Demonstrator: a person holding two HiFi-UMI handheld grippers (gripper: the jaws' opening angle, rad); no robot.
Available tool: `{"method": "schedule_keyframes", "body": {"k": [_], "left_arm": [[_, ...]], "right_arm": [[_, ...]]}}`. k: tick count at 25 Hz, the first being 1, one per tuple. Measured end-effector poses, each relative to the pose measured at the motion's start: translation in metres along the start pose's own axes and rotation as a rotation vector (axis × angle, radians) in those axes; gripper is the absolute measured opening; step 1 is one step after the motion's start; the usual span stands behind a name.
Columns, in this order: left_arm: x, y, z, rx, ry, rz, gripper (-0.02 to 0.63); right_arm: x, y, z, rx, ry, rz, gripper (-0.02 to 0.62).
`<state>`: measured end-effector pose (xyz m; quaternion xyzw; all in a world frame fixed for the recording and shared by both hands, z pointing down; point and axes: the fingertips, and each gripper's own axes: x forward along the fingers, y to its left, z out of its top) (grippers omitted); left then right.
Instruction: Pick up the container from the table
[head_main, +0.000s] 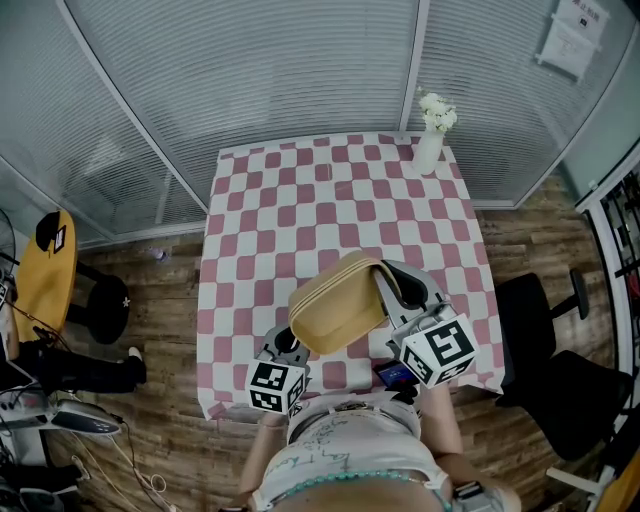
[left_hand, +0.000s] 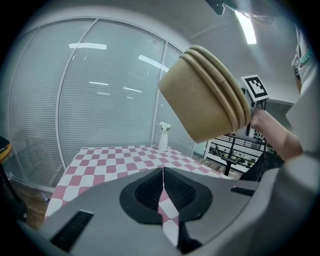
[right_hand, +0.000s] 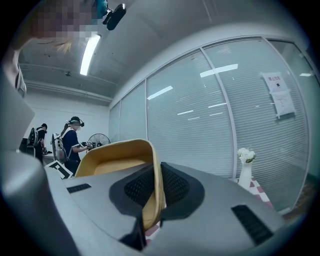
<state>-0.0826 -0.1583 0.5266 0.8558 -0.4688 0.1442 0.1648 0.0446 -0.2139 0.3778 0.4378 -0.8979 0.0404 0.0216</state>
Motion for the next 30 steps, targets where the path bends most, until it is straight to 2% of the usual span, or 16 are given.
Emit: {"method": "schedule_keyframes", "body": {"k": [30], "left_arm": [[0.0012, 0.0006, -0.0016, -0.009, 0.011, -0.003, 0.015]], "right_arm": [[0.0021, -0.0036, -0.0092, 0.026, 0.021, 0.009, 0.017]]}}
